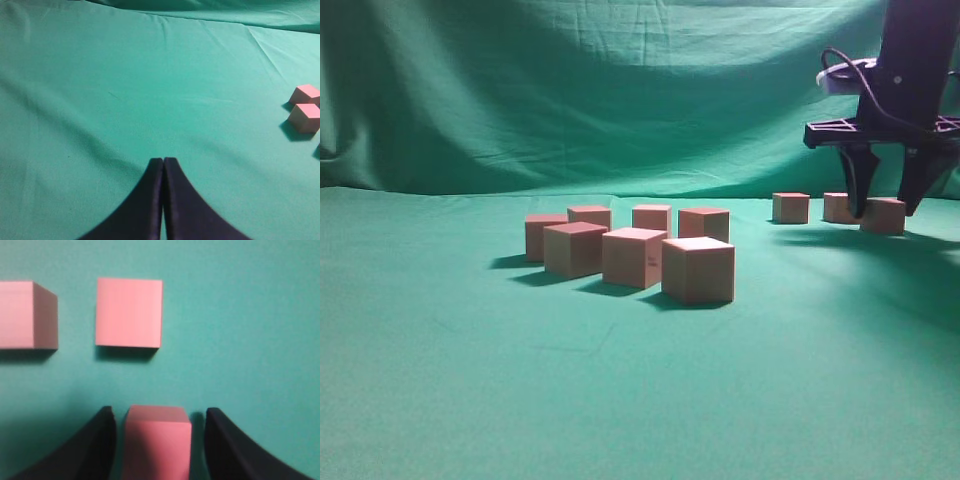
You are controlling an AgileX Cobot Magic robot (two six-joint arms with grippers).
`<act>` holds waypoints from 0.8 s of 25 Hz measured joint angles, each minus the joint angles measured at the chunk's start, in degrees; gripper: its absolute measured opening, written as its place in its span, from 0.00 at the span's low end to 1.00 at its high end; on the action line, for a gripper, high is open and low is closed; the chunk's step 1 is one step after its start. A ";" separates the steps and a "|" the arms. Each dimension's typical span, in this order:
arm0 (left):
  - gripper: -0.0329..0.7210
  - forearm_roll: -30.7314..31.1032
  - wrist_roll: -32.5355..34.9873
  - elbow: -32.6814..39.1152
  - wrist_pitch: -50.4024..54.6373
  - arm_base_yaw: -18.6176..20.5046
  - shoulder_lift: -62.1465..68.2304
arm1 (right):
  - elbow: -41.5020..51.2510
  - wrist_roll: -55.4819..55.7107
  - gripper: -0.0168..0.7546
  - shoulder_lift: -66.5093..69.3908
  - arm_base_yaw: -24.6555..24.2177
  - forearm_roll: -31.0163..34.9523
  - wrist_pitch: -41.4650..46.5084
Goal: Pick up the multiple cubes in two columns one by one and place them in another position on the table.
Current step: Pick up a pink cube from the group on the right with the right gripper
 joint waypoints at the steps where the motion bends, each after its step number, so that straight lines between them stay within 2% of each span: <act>1: 0.04 0.00 0.00 0.00 0.00 0.00 0.00 | 0.00 0.00 0.45 0.22 0.00 0.00 -0.12; 3: 0.04 0.00 0.00 0.00 0.00 0.00 0.00 | -0.09 0.00 0.35 0.34 0.00 0.00 -0.12; 13: 0.04 0.00 0.00 0.00 0.00 0.00 0.00 | -1.31 -0.91 0.37 -3.31 0.26 0.11 4.35; 20: 0.04 0.00 0.00 0.00 0.00 0.00 0.00 | -1.65 -2.60 0.37 -14.37 2.17 1.94 15.47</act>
